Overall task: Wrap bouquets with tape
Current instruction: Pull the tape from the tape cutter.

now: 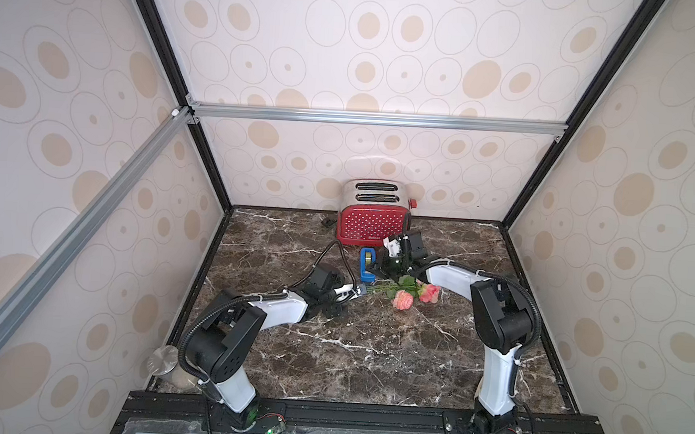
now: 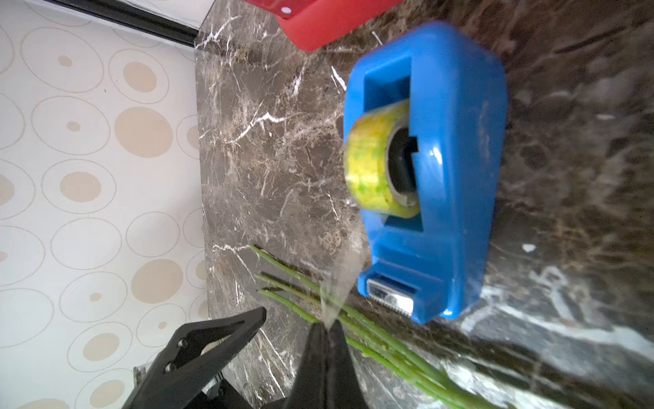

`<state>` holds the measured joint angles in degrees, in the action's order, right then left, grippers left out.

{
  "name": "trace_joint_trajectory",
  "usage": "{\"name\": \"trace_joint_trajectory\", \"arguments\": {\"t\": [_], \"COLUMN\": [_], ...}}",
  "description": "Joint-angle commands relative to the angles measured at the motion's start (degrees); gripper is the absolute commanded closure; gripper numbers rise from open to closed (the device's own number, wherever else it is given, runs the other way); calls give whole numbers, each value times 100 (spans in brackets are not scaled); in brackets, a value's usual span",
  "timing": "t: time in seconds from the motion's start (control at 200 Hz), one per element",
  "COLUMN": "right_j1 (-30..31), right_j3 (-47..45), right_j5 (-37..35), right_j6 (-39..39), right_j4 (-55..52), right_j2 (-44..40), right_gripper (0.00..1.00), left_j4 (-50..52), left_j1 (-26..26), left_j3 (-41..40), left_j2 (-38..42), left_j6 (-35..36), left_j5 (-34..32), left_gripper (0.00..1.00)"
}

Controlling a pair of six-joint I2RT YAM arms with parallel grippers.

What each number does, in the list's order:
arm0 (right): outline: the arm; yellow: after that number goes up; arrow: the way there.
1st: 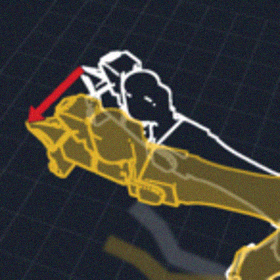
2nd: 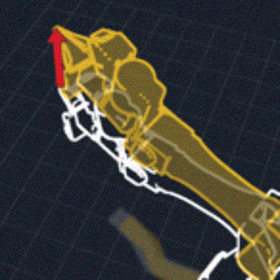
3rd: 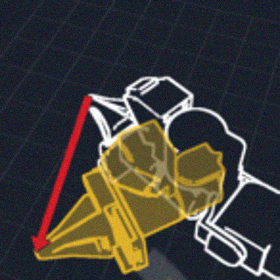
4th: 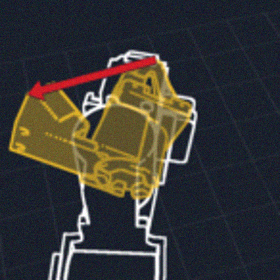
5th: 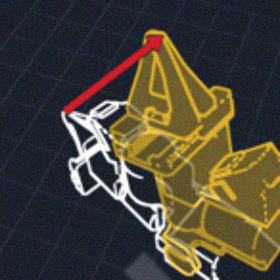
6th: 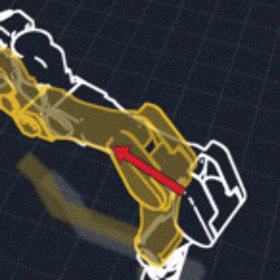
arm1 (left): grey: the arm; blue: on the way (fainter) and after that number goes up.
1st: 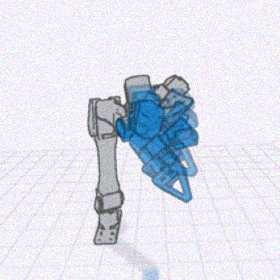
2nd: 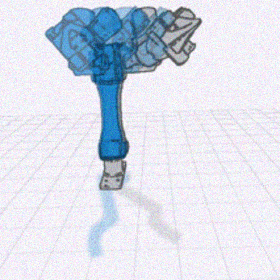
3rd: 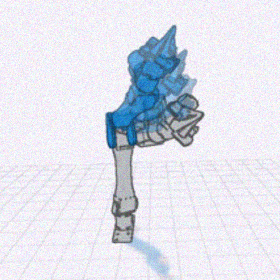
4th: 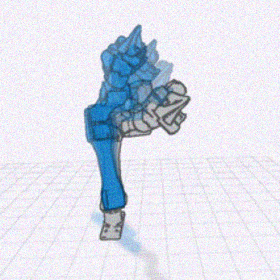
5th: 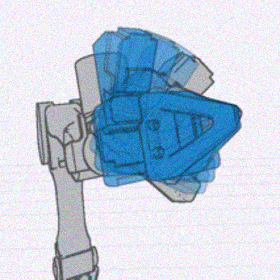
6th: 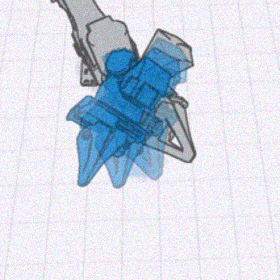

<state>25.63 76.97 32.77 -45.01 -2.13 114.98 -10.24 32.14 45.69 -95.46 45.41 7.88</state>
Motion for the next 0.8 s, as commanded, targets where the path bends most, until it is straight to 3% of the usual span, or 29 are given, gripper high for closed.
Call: {"name": "trace_joint_trajectory", "arguments": {"t": [0.0,0.29,0.53,0.795], "right_j1": [123,284,300,295], "right_j3": [-135,-408,-704,-848], "right_j5": [216,11,-69,-102], "right_j6": [116,200,116,151], "right_j4": [-324,-573,-464,-482], "right_j2": [-372,-546,-678,-791], "right_gripper": [100,100,100,100], "left_j4": [35,479,1256,1576], "left_j1": [-30,-212,-376,-420], "left_j3": [363,827,1453,1952], "left_j2": [-188,-559,-1013,-1464], "left_j6": [399,818,1111,1114], "left_j5": [294,917,1411,1422], "left_gripper": [15,21,35,40]}}
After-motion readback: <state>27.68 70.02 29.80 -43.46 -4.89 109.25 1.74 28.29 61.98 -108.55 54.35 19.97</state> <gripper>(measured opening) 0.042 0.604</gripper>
